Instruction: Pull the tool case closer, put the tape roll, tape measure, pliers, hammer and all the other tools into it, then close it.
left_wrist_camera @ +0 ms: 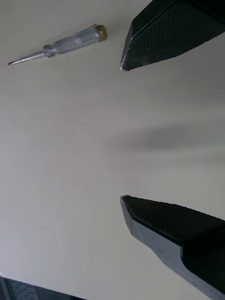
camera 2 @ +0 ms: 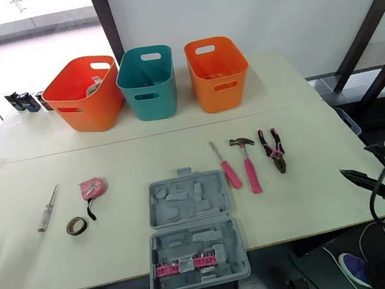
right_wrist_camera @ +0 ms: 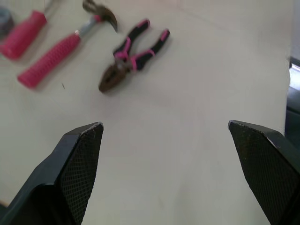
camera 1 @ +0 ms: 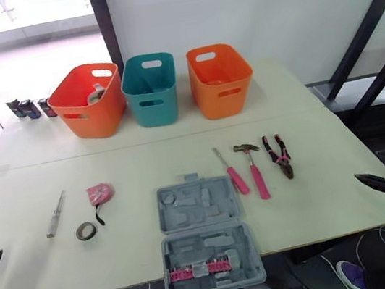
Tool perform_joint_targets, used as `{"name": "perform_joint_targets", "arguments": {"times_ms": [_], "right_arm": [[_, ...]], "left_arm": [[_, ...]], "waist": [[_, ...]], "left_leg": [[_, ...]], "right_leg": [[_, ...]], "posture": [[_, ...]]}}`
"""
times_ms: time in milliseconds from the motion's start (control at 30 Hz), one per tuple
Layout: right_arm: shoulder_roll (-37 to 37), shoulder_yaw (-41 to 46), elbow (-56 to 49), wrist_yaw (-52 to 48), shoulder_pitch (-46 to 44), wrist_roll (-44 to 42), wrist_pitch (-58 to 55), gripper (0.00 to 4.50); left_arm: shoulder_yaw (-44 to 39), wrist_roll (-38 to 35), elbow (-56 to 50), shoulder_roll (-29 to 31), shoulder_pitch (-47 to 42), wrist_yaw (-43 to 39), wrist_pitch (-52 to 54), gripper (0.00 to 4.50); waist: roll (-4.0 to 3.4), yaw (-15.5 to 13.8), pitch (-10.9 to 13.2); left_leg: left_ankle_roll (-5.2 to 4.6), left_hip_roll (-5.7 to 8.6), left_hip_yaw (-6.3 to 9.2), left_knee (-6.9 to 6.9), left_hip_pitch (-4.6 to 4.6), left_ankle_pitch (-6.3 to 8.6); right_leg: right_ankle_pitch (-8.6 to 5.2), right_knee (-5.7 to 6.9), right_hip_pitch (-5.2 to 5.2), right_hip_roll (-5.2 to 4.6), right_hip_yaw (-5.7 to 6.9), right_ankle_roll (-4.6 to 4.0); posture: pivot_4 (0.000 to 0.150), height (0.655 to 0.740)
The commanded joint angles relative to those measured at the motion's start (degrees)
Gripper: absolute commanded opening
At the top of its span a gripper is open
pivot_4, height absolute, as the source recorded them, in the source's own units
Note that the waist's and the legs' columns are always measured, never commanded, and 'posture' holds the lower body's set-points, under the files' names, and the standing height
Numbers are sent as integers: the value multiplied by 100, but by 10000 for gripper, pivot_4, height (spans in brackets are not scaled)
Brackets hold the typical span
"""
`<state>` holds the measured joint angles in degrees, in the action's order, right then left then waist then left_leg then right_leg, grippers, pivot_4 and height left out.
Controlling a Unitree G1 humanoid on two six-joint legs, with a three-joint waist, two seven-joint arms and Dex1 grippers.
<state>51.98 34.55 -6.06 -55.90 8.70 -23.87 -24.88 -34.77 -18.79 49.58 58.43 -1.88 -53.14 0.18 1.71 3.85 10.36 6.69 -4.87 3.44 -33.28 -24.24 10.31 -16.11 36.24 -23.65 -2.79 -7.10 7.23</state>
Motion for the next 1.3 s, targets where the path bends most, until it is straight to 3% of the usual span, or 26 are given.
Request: {"name": "perform_joint_targets", "arguments": {"times_ms": [33,133,267,433,633,867,1167,1300], "right_arm": [[-109,-444,-1271,277,-192,-556,-718,45000],[-386,-1368,-2205,758,-939,-903,-1287,45000],[-815,-2667,-2715,1080,-2043,-955,-1717,45000],[-1367,-4314,-2405,1059,-3204,-350,-1595,45000],[-1841,-5524,-1702,1000,-3996,489,-1301,45000],[-2226,-5867,-1261,1052,-4454,921,-1265,45000],[-2321,-5713,-1380,1207,-4310,1110,-1418,45000],[-2372,-5694,-1374,1270,-4297,1161,-1450,45000]], "left_arm": [[-97,-135,-577,-100,-63,64,-353,44510],[268,-274,-1134,-103,-37,-776,-76,44510],[1011,-68,-1440,44,-191,-1797,-103,44510],[2174,525,-1182,329,-986,-2878,-426,44510],[3133,1238,-352,164,-2084,-3300,-876,44510],[3857,1801,74,-69,-2843,-3552,-1081,44510],[4271,2288,848,-437,-3334,-3348,-1488,44510],[4337,2426,1114,-588,-3434,-3146,-1662,26224]], "waist": [[2,0,-1],[3,22,-2],[3,10,-1],[8,-78,-4],[9,-131,-5],[10,-129,-5],[10,-146,-5],[11,-141,-6]], "left_leg": [[0,0,0,0,0,0],[7,-1,0,-1,1,-4],[31,-2,2,4,7,-20],[30,-1,2,3,-20,-22],[29,-1,2,2,-32,-24],[31,-5,13,-12,-28,-30],[31,-4,14,-17,-27,-30],[31,-4,14,-25,-28,-30]], "right_leg": [[0,0,1,0,0,0],[2,2,1,0,0,0],[6,11,-2,3,-2,-7],[6,10,-24,4,-1,-7],[-1,73,-64,11,-1,9],[-9,129,-75,24,-1,23],[-1,132,-71,24,-1,38],[-1,132,-67,23,-1,39]], "posture": [[1500,7400],[1500,7400],[1500,7400],[1500,7400],[1500,7400],[1500,7400],[1500,7400],[1500,7400]]}}
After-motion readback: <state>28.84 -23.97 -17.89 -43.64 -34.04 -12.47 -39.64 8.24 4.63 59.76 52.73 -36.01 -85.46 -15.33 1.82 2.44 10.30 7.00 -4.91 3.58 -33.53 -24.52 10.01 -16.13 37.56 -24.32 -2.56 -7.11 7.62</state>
